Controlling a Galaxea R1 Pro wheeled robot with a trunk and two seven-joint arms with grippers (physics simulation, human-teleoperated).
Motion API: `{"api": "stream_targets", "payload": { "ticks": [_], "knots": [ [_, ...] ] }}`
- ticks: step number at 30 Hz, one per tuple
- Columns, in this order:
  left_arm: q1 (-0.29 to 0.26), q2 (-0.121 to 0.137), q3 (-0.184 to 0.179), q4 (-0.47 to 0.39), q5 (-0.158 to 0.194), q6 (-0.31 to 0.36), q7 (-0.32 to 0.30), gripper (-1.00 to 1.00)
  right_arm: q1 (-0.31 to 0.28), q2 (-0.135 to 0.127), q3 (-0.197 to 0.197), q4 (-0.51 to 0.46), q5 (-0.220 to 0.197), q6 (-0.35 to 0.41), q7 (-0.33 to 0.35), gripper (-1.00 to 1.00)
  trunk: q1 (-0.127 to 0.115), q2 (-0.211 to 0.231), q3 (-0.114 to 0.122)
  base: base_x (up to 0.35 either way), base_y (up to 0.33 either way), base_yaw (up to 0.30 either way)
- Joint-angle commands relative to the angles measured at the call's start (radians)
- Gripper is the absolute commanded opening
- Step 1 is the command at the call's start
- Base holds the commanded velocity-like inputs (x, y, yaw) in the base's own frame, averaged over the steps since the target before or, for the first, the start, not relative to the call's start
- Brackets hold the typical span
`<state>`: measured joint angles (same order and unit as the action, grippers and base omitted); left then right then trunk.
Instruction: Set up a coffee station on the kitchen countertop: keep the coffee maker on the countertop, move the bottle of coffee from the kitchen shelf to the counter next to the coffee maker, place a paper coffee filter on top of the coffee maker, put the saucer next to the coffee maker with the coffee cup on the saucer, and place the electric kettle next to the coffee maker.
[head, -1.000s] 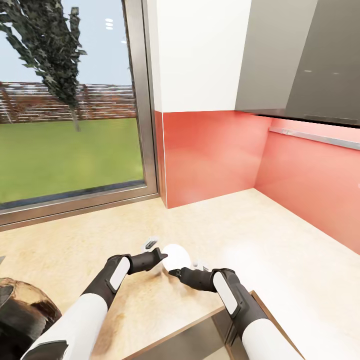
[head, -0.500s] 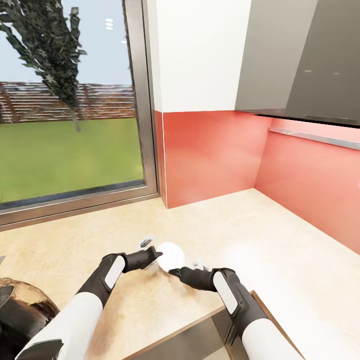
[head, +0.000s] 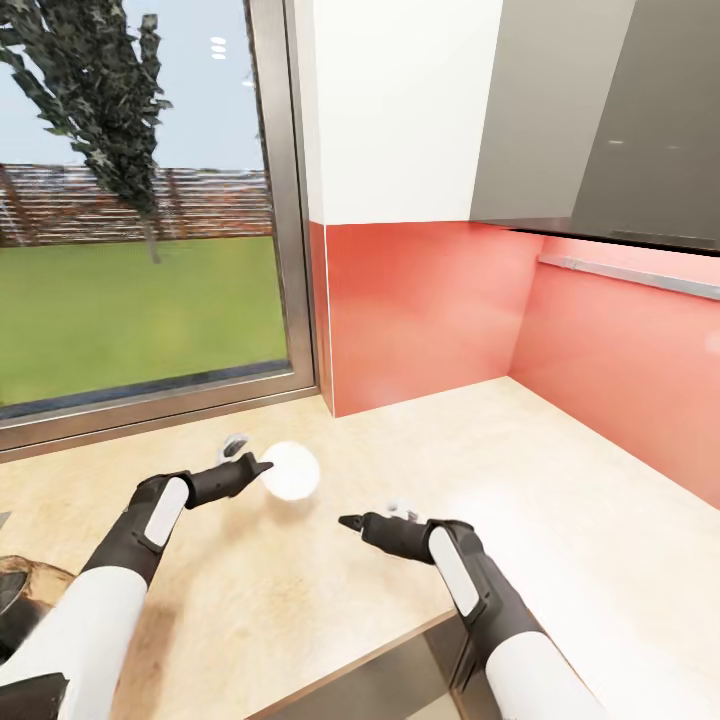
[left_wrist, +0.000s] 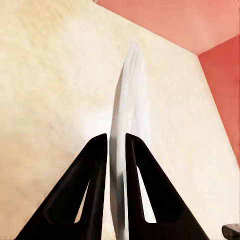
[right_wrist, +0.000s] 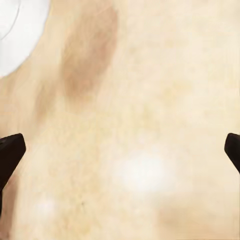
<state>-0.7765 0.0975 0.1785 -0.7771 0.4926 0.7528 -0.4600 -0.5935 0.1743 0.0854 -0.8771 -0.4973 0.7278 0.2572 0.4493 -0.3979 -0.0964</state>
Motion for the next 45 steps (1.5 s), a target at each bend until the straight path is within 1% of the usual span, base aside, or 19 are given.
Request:
{"api": "stream_targets", "payload": {
  "ticks": [1,3,5,8,12,13,15,19,23,45],
  "knots": [
    [-0.001,0.002,0.002,-0.007,0.006,0.014,-0.001,-1.0,-0.001,0.0,-0.001,-0.01,0.003,0.004,0.003,1.0,0.001,-0.002,-0.002,0.0,0.0,0.0],
    [-0.001,0.006,0.003,-0.032,0.033,0.039,-0.001,-1.0,0.0,0.0,-0.001,-0.041,0.003,0.004,0.002,1.0,0.001,-0.002,-0.002,0.0,0.0,0.0],
    [-0.001,0.007,0.003,-0.053,0.052,0.052,0.0,-1.0,0.0,0.0,-0.001,-0.064,0.003,0.004,0.002,1.0,0.001,-0.002,-0.002,0.0,0.0,0.0],
    [0.0,0.008,0.003,-0.072,0.07,0.065,-0.001,-1.0,0.0,0.0,-0.001,-0.087,0.003,0.004,0.002,1.0,0.001,-0.002,-0.002,0.0,0.0,0.0],
    [-0.001,0.01,0.003,-0.093,0.1,0.103,-0.001,-1.0,-0.001,0.0,-0.002,-0.13,0.002,0.004,0.002,1.0,0.001,-0.002,-0.002,0.0,0.0,0.0],
    [-0.001,0.012,0.003,-0.114,0.112,0.122,-0.001,-1.0,-0.001,0.0,-0.002,-0.147,0.002,0.005,0.002,1.0,0.001,-0.002,-0.002,0.0,0.0,0.0],
    [0.0,0.016,0.004,-0.147,0.12,0.141,0.0,-1.0,-0.001,0.0,-0.003,-0.16,0.002,0.005,0.002,1.0,0.001,-0.002,-0.002,0.0,0.0,0.0],
    [0.003,0.033,0.005,-0.181,0.127,0.155,0.0,-1.0,-0.001,0.0,-0.003,-0.168,0.002,0.005,0.002,1.0,0.001,-0.002,-0.002,-0.116,0.0,0.0],
    [0.01,0.038,0.006,-0.185,0.128,0.156,0.0,-1.0,0.0,0.0,-0.003,-0.169,0.002,0.005,0.002,1.0,0.001,-0.002,-0.002,-0.293,-0.01,0.0],
    [0.014,0.036,0.002,-0.186,0.127,0.155,0.0,-1.0,-0.001,0.0,-0.004,-0.168,0.003,0.005,0.002,1.0,0.001,-0.002,-0.002,-0.335,-0.125,0.0]
  ]
}}
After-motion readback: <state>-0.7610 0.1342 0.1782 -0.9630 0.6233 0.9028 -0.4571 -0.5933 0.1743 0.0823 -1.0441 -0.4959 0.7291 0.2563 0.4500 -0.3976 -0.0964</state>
